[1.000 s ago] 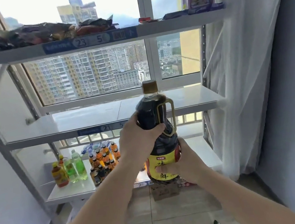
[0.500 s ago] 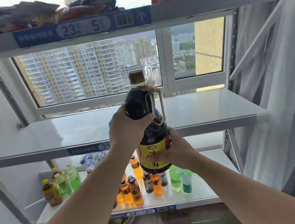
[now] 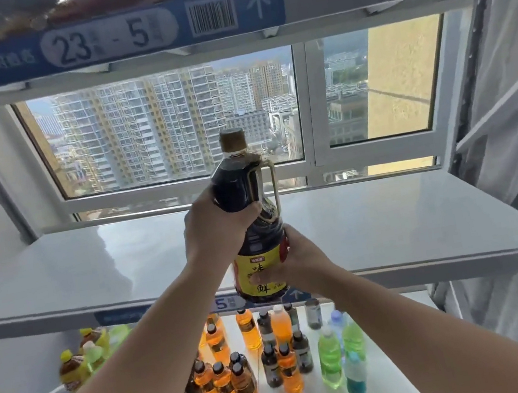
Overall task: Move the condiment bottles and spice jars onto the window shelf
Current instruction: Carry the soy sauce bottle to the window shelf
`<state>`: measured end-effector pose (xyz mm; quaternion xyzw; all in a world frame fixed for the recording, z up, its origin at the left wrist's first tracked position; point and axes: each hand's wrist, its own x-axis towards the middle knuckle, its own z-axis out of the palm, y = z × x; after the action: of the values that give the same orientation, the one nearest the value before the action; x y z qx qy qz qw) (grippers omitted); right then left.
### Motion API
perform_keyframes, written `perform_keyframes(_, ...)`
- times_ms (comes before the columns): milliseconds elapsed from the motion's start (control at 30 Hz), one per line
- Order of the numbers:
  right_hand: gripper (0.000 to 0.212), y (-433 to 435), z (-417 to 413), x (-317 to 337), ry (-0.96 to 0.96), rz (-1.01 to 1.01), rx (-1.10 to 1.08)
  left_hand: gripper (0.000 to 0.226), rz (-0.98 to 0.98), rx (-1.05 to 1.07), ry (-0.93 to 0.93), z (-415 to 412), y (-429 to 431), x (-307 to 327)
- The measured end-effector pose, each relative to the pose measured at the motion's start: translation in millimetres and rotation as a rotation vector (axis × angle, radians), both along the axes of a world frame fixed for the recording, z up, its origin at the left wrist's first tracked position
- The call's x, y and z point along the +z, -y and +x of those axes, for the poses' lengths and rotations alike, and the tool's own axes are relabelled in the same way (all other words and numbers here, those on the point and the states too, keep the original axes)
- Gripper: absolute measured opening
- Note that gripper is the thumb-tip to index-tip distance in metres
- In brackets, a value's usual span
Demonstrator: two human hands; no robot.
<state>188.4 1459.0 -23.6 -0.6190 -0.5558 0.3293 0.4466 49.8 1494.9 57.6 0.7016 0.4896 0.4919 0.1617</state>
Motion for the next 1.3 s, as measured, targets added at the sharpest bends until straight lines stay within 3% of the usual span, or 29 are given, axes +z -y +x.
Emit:
perform_keyframes(667,0.095,-131,5,-18,-0.031,-0.108,-0.078,0.048,-0.088,-0.110,0.009,7,-135,-14)
perform_keyframes(867,0.100,-140,12,-12,-0.017,-0.155,-0.085,0.052,-0.126,-0.135,-0.002,14,-148,-16)
perform_keyframes(1167,0.113,-116,21,-11,0.147,-0.229,-0.135,0.078,-0.265,-0.204,0.066,1,-135,-26)
perform_keyframes(1300,0.097,-88,32,-19,0.189,-0.185,-0.159,0.061,-0.283,-0.185,0.065,-9,-118,-45)
